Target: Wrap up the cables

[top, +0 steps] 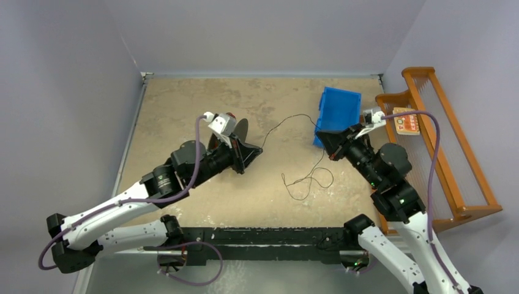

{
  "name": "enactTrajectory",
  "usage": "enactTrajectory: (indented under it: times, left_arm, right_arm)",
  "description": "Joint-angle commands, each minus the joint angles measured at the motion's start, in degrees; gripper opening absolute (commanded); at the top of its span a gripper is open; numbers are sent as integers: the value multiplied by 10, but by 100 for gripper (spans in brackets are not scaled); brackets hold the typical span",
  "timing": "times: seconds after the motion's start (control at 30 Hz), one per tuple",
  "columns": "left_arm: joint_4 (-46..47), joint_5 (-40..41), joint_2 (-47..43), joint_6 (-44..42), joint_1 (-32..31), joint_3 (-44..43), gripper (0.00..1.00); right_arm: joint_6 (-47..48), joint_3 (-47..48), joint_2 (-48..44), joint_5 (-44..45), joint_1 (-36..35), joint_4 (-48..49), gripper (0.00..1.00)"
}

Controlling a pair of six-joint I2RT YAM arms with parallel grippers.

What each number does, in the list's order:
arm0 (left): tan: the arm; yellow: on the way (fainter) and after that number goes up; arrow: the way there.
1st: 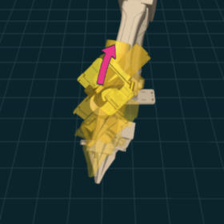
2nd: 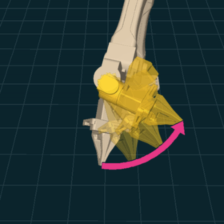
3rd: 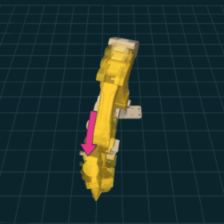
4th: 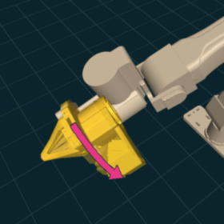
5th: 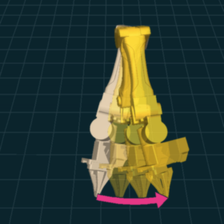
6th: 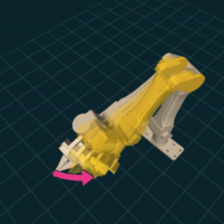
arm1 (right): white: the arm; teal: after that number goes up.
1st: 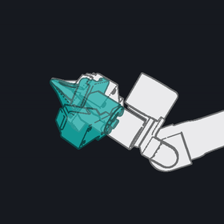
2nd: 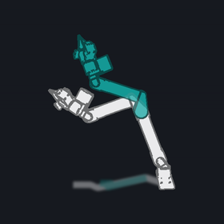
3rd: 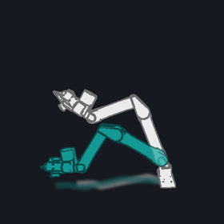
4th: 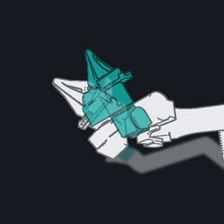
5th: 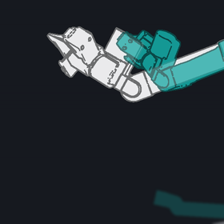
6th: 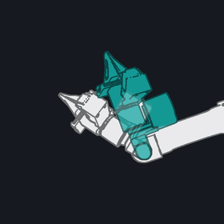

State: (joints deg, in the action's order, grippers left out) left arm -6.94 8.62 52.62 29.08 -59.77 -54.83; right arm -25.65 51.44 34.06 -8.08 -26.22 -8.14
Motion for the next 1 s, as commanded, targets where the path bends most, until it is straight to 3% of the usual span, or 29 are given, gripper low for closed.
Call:
enactTrajectory:
  times: [0.0,0.27,0.37,0.5,0.73,0.97]
  left_arm:
    - [-36,14,-58,-31,-1,-6,0]
    - [-59,27,-110,-39,0,-14,0]
    - [-54,36,-117,-41,-1,-13,0]
    - [-37,45,-126,-44,-1,-12,0]
    - [9,-1,-113,-29,0,-9,0]
    - [73,-42,-100,12,0,3,0]
  right_arm:
    - [-25,-35,3,111,0,-39,0]
    - [-38,-108,20,72,0,-7,0]
    - [-3,-130,25,37,-1,27,0]
    - [13,-173,34,-94,0,87,0]
    - [32,-211,76,-230,0,150,0]
    - [42,-238,106,-298,-1,199,0]
